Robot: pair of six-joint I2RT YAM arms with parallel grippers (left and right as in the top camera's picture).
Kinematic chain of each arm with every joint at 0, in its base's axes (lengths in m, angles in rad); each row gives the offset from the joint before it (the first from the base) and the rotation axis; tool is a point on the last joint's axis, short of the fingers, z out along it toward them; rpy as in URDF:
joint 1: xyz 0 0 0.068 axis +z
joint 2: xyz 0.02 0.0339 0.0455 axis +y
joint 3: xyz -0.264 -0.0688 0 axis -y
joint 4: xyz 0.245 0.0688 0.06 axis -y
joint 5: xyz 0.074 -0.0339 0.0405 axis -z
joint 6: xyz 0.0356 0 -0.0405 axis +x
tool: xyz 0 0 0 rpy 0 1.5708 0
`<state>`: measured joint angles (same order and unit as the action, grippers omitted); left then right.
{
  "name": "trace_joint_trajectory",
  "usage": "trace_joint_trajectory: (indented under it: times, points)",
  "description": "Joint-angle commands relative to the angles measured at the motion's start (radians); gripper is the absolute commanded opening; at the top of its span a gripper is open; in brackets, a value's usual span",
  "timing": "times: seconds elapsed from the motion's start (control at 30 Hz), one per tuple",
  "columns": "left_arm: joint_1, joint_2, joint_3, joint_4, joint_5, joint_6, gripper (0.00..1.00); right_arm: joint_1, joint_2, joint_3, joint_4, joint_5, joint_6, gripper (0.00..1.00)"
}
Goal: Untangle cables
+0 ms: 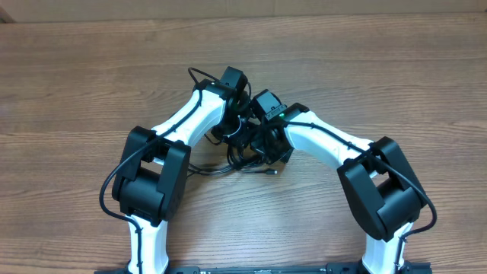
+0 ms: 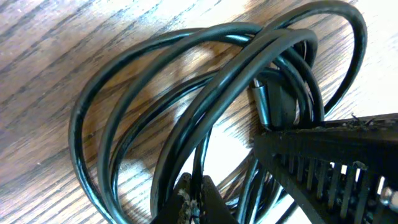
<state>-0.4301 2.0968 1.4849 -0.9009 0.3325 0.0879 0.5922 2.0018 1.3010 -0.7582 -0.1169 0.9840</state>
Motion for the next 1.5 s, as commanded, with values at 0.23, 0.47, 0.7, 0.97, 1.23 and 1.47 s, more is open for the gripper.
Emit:
trace_joint_trajectory:
  times: [0.23,0.47,0.7,0.97,1.23,1.47]
  points:
    - [-0.016,0.010,-0.003,0.001,0.030,-0.003,0.04,-0.097,-0.026,0.041,0.056,-0.450,-0.341,0.04]
    - [-0.016,0.010,-0.003,0.001,0.023,-0.006,0.04,-0.122,-0.079,0.041,0.027,-0.525,-0.395,0.04]
    - [-0.016,0.010,-0.003,0.008,0.024,-0.006,0.04,-0.134,-0.080,0.041,0.045,-0.568,-0.394,0.04]
    - [-0.016,0.010,-0.004,0.008,0.023,-0.006,0.04,-0.175,-0.079,0.041,0.140,-0.730,-0.387,0.04]
    - [-0.015,0.010,-0.004,0.008,-0.008,-0.019,0.04,-0.211,-0.079,0.041,-0.078,-0.748,-0.461,0.04]
    - [-0.014,0.010,-0.004,0.009,-0.055,-0.070,0.04,-0.208,-0.079,0.041,-0.208,-0.621,-0.525,0.04]
